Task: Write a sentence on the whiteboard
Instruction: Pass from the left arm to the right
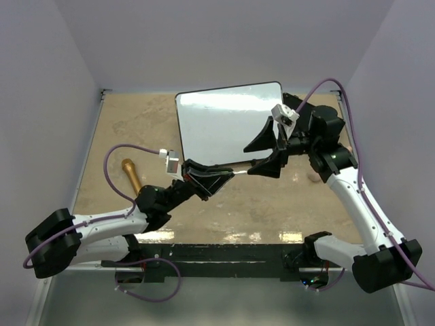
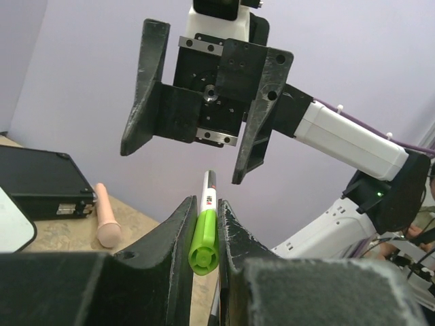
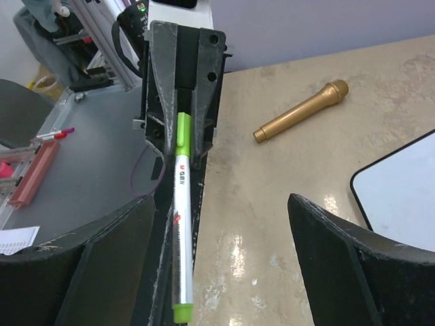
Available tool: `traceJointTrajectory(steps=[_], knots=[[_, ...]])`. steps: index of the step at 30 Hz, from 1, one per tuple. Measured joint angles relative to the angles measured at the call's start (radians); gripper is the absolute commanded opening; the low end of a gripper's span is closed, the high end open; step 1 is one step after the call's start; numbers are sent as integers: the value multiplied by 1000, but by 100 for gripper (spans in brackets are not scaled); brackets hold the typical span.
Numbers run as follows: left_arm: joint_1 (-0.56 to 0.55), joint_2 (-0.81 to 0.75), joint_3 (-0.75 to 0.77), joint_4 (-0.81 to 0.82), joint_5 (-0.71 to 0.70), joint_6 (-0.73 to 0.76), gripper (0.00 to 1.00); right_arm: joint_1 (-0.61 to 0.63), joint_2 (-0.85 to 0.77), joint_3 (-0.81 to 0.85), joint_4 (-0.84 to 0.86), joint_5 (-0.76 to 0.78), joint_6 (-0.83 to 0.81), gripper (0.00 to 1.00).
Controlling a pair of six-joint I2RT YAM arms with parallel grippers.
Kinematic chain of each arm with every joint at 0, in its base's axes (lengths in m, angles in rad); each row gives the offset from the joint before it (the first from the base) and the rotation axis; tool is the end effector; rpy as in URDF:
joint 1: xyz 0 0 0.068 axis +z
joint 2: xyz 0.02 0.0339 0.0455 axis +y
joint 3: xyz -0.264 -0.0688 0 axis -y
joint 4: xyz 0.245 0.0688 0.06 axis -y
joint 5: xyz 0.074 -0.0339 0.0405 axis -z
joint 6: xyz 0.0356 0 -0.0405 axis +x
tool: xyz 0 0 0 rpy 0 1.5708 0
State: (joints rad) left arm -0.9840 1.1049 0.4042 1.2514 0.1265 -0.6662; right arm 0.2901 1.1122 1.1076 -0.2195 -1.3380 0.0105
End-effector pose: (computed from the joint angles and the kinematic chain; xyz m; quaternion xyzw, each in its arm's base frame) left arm 0.1184 -0.1861 0.2945 0.1316 0.4724 -0.6608 0.5683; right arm 0.2091 0.0986 0.3908 -0.4684 0.5534 0.5526 0.4111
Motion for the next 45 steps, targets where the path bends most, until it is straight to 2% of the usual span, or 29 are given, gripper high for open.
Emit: traceJointTrajectory(steps=[6, 12, 15, 16, 18, 19, 20, 21, 23, 24, 26, 27, 29, 30, 33, 39, 45], knots=[[-1, 35, 23, 9, -51, 26, 0, 5, -5, -29, 82, -16, 99, 77], [-1, 43, 39, 12, -78, 39, 0, 5, -24, -60, 111, -18, 128, 59], [-1, 43, 48, 13, -83, 43, 0, 6, -27, -68, 120, -19, 133, 49], [-1, 43, 52, 15, -84, 45, 0, 6, -27, -69, 123, -19, 135, 37], [-1, 43, 55, 17, -85, 50, 0, 6, -27, -69, 127, -21, 138, 22], [-1, 43, 56, 18, -85, 50, 0, 6, -27, -69, 130, -23, 140, 9], [-1, 43, 57, 19, -84, 49, 0, 6, -27, -69, 132, -23, 140, 3], [-2, 43, 57, 23, -84, 51, 0, 6, -26, -69, 135, -35, 145, 0], [-5, 43, 57, 27, -81, 47, 0, 5, -25, -69, 135, -50, 145, 0], [-5, 43, 57, 27, -80, 48, 17, 5, -26, -69, 134, -55, 140, 0], [-5, 44, 57, 29, -79, 48, 38, 5, -26, -69, 134, -61, 135, 0], [-5, 43, 57, 29, -79, 49, 56, 5, -26, -69, 134, -65, 126, 0], [0, 38, 57, 23, -78, 63, 72, 4, -29, -69, 121, -63, 99, 0], [4, 26, 57, 9, -77, 68, 83, 3, -33, -69, 101, -64, 64, 0], [34, -60, 58, -90, -56, 97, 100, -11, -45, -54, -19, -32, -68, 0], [125, -351, 171, -587, -23, 247, 100, -22, -35, 45, -335, 95, -435, 0], [127, -407, 350, -988, 32, 460, 100, -22, 53, 119, -605, 196, -747, 0]])
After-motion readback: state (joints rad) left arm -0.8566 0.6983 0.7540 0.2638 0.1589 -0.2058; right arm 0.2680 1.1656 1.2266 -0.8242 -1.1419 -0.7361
